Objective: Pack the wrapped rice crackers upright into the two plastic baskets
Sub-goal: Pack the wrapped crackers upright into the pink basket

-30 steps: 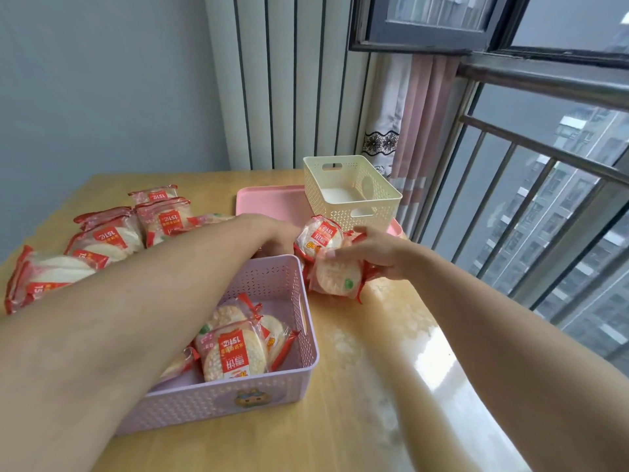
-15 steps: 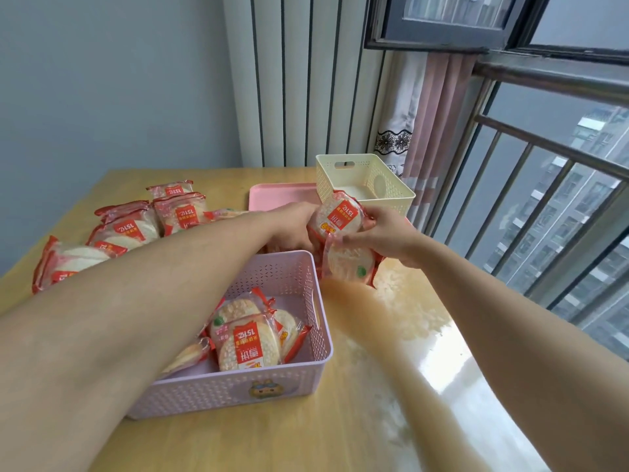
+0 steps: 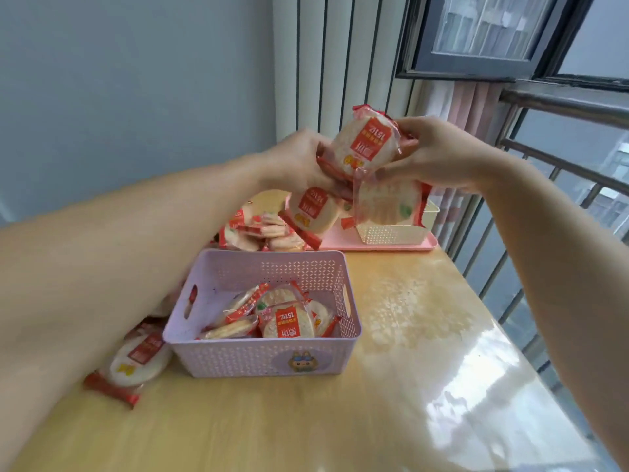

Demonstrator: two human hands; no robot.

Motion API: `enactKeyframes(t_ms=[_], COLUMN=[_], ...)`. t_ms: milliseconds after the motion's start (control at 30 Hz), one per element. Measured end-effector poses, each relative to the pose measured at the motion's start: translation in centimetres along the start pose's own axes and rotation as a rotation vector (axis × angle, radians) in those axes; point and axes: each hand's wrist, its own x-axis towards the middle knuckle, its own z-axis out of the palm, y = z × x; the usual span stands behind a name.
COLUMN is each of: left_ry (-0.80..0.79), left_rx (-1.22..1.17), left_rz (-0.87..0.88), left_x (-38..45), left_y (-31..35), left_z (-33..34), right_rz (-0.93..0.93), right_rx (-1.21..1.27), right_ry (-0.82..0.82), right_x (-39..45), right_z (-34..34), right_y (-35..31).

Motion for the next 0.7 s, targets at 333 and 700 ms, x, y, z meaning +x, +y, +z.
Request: enactKeyframes(t_ms=[333,700], left_ry=[-0.378,-0.180], left_rx=[0.177,0.276], left_rz=[-0.292,-0.326], left_x=[-11.0,-11.0], left_y=[-10.3,-10.8], left_z=[-1.8,-2.3], right_rz=[-0.039,0.373], right_rx=[0.028,-0.370], right_ry=[-0.522,-0.386], right_x=[-0.5,-2.1], right_z=[15.7,12.4], right_y=[1.0,1.2])
